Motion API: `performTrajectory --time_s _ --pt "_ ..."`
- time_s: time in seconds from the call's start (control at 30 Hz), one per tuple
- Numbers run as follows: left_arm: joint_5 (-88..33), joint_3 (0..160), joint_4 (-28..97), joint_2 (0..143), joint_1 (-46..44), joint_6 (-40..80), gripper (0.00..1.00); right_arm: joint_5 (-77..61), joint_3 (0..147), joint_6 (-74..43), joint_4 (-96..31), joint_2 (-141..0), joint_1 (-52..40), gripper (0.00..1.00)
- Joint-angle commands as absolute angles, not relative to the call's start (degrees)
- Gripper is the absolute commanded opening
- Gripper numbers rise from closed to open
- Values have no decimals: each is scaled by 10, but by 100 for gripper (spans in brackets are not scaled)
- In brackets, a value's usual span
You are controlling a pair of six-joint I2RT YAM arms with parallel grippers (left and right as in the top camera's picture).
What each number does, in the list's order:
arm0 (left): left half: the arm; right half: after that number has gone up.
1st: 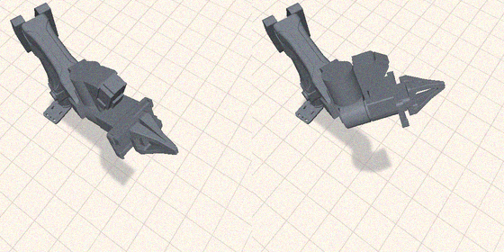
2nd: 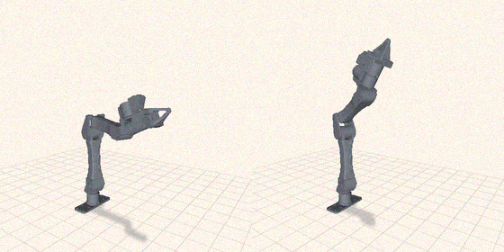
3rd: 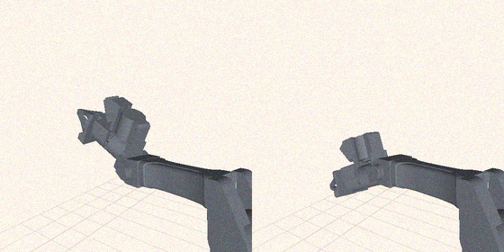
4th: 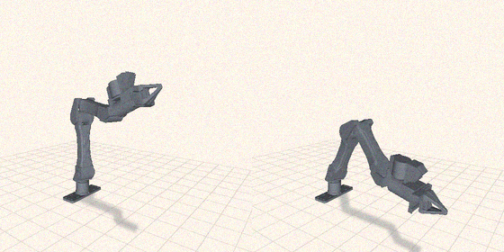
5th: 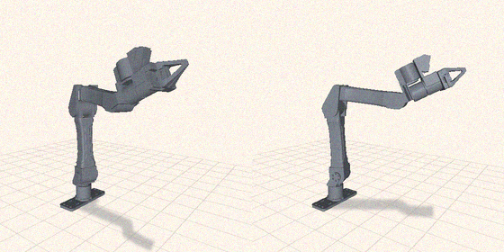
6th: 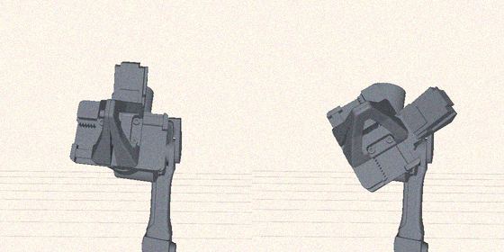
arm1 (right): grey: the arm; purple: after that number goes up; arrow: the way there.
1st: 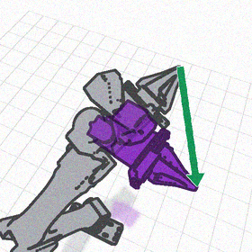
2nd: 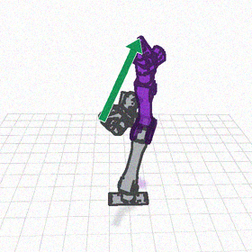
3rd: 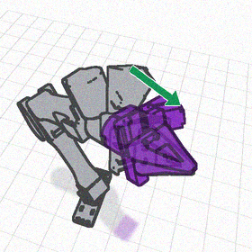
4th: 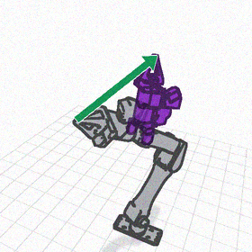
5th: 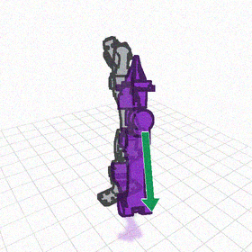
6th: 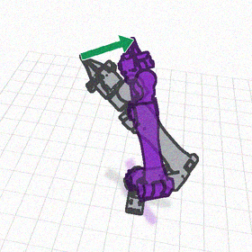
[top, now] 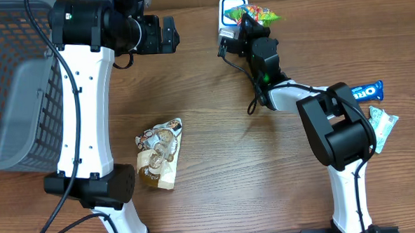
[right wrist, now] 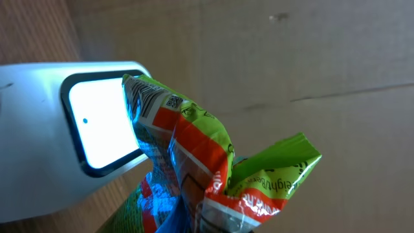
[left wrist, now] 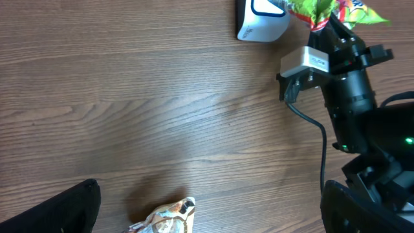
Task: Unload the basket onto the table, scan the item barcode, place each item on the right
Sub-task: 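Hold the Haribo bag barcode in front of the scanner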
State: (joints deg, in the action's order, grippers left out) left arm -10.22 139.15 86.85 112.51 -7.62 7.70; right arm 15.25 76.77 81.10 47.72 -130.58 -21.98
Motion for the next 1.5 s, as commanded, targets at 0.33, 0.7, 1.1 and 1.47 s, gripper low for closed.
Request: performTrajectory --time_s 0.33,0.7,1.1,1.47 --pt "-99 1396 868 1120 -75 73 100 129 786 901 614 -1318 -199 4" --pt "-99 1396 868 1120 -75 73 100 127 786 901 548 -1319 -198 4" --pt "-99 1396 868 1120 -75 73 100 181 786 842 590 -1319 -213 4" --pt "-99 1396 868 1120 -75 73 100 418 786 702 680 -1290 -308 4"
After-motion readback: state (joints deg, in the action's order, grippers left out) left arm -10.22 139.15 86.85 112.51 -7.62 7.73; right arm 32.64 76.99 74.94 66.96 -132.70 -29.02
